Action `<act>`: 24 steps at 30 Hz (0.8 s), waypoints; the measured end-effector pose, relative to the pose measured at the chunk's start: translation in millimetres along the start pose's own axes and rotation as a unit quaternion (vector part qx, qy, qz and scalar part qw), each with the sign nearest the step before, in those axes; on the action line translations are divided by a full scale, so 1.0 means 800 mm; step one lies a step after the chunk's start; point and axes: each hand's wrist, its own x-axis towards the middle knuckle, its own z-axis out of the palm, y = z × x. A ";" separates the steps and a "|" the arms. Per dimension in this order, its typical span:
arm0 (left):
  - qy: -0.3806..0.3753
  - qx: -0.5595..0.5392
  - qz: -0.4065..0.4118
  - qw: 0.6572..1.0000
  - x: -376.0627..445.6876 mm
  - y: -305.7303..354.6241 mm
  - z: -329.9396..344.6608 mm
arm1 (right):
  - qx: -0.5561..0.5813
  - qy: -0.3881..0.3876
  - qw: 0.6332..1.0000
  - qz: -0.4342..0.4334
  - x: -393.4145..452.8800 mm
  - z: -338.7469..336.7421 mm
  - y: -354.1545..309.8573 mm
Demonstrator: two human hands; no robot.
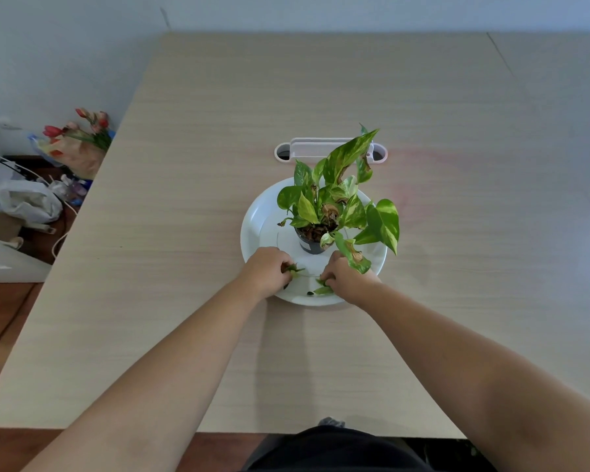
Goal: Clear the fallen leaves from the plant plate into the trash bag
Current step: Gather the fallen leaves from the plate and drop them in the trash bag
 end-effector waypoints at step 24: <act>0.010 -0.062 -0.031 0.998 0.006 -0.006 0.010 | -0.058 0.073 0.988 0.121 -0.024 -0.002 -0.014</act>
